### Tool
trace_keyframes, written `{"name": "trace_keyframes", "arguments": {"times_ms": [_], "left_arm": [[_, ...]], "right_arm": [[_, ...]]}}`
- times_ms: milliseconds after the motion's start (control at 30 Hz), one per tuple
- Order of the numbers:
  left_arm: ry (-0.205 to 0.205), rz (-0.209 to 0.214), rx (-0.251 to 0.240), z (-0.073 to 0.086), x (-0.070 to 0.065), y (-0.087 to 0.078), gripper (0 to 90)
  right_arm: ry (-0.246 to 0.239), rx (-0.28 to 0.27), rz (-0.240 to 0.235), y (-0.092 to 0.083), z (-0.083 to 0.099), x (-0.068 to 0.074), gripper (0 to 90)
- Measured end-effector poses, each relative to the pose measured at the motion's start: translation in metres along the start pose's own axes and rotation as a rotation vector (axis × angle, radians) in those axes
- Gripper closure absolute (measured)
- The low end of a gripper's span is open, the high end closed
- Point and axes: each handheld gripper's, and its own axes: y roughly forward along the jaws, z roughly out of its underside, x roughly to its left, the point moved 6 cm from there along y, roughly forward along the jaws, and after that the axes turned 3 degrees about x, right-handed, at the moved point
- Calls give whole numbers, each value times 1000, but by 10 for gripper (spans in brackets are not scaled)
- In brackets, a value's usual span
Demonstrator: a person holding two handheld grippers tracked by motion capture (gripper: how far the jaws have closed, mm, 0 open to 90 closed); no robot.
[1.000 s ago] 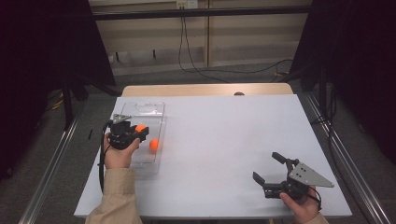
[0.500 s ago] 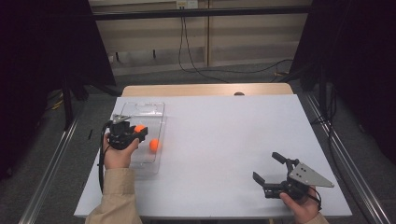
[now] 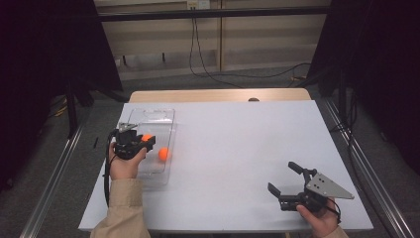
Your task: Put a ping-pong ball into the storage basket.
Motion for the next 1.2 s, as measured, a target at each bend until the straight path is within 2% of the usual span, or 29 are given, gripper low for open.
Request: {"name": "trace_keyframes", "arguments": {"times_ms": [67,600,833,1200], "left_arm": [[10,-18,-5,0,1,0,413],[8,-20,-19,-2,-2,-3,293],[-12,-11,-20,-2,-4,-2,201],[2,-13,-39,-1,-8,-5,140]], "right_arm": [[1,1,1,0,0,0,23],[-1,-1,0,1,0,0,22],[2,0,1,1,0,-1,23],[3,-3,-1,1,-1,-1,22]]}}
